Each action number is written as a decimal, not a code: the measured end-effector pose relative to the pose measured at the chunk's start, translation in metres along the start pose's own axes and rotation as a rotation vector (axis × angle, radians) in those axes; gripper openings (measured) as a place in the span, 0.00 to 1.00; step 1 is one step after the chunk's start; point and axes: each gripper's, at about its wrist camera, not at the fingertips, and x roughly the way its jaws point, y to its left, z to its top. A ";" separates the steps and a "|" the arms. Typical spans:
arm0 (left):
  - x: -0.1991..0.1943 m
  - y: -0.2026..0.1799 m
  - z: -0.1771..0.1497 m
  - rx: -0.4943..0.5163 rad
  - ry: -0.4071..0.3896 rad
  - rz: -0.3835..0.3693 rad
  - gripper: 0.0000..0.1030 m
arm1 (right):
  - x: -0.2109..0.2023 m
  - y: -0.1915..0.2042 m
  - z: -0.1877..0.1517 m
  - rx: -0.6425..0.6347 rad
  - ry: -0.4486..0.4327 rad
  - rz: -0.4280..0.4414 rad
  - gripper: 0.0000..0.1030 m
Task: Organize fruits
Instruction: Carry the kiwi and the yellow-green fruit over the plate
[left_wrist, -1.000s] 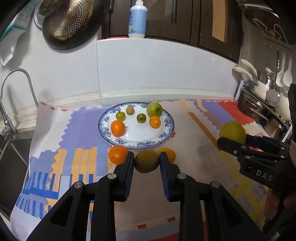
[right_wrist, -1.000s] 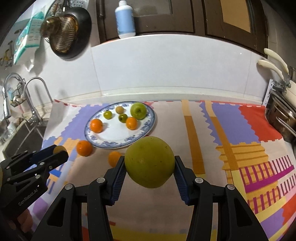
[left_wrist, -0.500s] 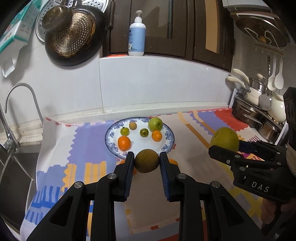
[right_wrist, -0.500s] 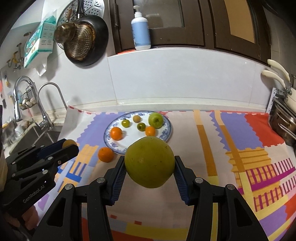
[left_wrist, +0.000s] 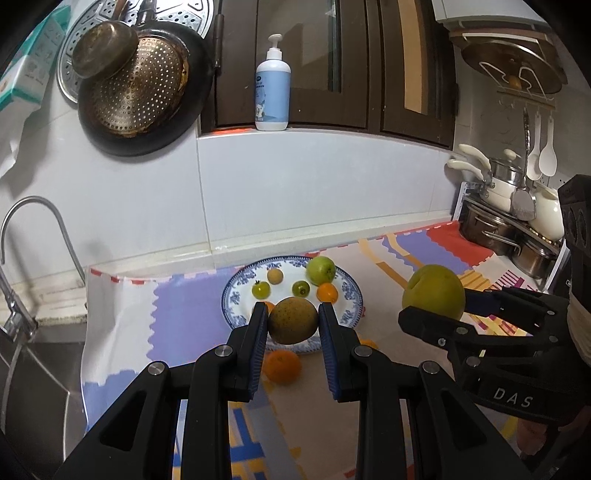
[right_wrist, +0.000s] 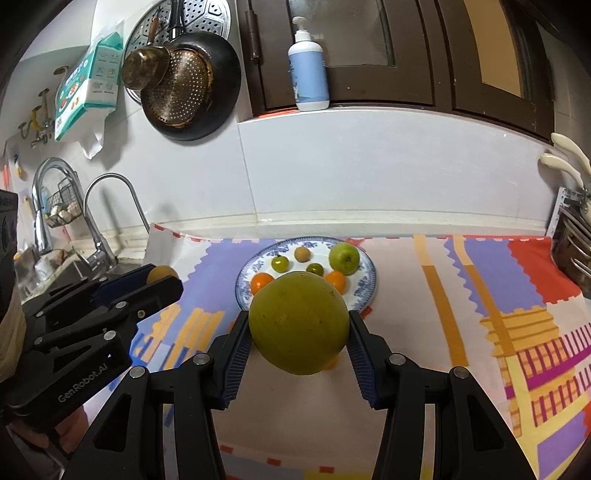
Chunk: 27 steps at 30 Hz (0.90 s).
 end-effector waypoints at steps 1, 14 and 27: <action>0.002 0.002 0.002 0.004 -0.002 -0.003 0.27 | 0.002 0.002 0.001 0.000 -0.001 -0.002 0.50; 0.043 0.035 0.020 0.069 -0.003 -0.022 0.27 | 0.045 0.018 0.028 0.006 0.000 -0.037 0.50; 0.115 0.056 0.020 0.098 0.081 -0.039 0.27 | 0.111 0.013 0.042 0.034 0.066 -0.073 0.50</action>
